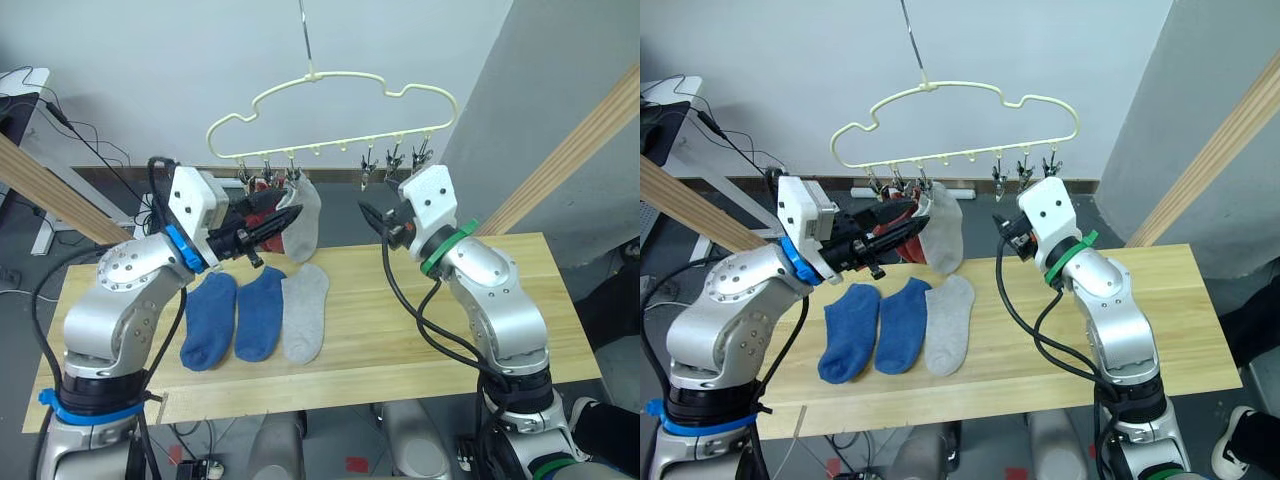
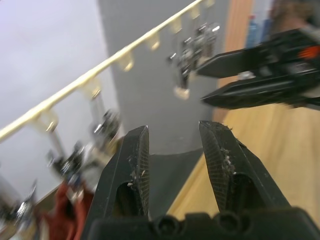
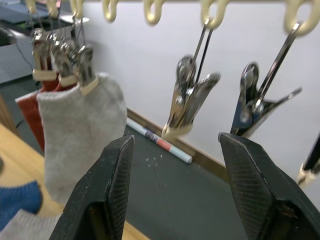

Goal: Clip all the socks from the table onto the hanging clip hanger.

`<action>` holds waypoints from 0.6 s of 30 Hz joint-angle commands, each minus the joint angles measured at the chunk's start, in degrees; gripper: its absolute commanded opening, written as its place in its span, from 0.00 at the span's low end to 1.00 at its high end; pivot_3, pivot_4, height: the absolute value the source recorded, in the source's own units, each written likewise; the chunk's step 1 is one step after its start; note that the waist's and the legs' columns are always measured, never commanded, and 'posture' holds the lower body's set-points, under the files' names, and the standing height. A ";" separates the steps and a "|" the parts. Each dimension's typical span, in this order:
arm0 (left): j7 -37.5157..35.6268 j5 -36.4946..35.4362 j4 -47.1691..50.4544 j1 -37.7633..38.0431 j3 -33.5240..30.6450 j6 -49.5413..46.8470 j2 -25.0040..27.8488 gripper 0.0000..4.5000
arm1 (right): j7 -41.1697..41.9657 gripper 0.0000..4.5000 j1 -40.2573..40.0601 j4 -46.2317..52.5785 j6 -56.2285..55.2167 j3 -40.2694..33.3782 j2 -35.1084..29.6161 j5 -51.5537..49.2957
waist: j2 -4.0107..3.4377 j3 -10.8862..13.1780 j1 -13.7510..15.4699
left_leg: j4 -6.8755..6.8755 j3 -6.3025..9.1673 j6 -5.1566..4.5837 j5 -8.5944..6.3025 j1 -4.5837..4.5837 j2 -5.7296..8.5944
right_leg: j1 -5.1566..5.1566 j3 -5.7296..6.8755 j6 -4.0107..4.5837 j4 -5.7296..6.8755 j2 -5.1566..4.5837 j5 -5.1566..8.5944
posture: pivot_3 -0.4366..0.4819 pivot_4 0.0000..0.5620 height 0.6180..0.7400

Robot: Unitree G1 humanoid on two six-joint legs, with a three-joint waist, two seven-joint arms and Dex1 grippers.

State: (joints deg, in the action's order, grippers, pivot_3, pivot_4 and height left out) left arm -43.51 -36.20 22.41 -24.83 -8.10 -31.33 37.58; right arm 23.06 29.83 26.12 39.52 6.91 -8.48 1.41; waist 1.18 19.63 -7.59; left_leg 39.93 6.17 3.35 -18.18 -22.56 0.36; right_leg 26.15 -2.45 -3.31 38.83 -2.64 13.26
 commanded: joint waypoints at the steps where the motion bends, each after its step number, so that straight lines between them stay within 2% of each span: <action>1: -1.81 -1.61 1.89 -1.32 0.08 -0.82 1.12 0.39 | -1.16 0.62 0.78 2.53 0.09 0.06 0.69 -1.62 | 0.00 0.00 0.00 | 0.00 -0.01 0.00 0.00 0.01 0.00 | 0.00 0.00 0.00 0.00 0.00 0.00 | 0.31 0.54 1.00; 4: -1.63 -1.32 1.22 -1.97 0.25 -0.88 0.83 0.39 | -1.68 0.49 1.03 2.50 0.47 0.29 0.69 -1.91 | 0.00 0.00 -0.02 | 0.00 -0.01 0.00 0.00 0.00 0.00 | 0.00 -0.01 0.00 0.00 0.00 0.00 | 0.30 0.54 1.00; 18: -4.52 -1.02 0.22 -2.65 1.46 -0.88 1.74 0.39 | -4.12 0.49 4.86 0.18 1.72 0.46 1.34 -3.33 | 0.00 0.00 -0.27 | 0.01 -0.01 0.00 0.00 0.00 0.00 | 0.00 -0.01 0.00 0.02 0.00 0.00 | 0.30 0.54 1.00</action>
State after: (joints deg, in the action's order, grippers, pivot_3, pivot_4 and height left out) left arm -47.76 -36.97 21.85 -27.04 -6.51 -32.46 38.94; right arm 19.52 33.50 25.40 41.94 7.06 -7.37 -1.38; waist 1.18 19.63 -7.86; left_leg 39.94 6.15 3.35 -18.17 -22.55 0.37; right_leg 26.15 -2.47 -3.30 38.85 -2.64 13.26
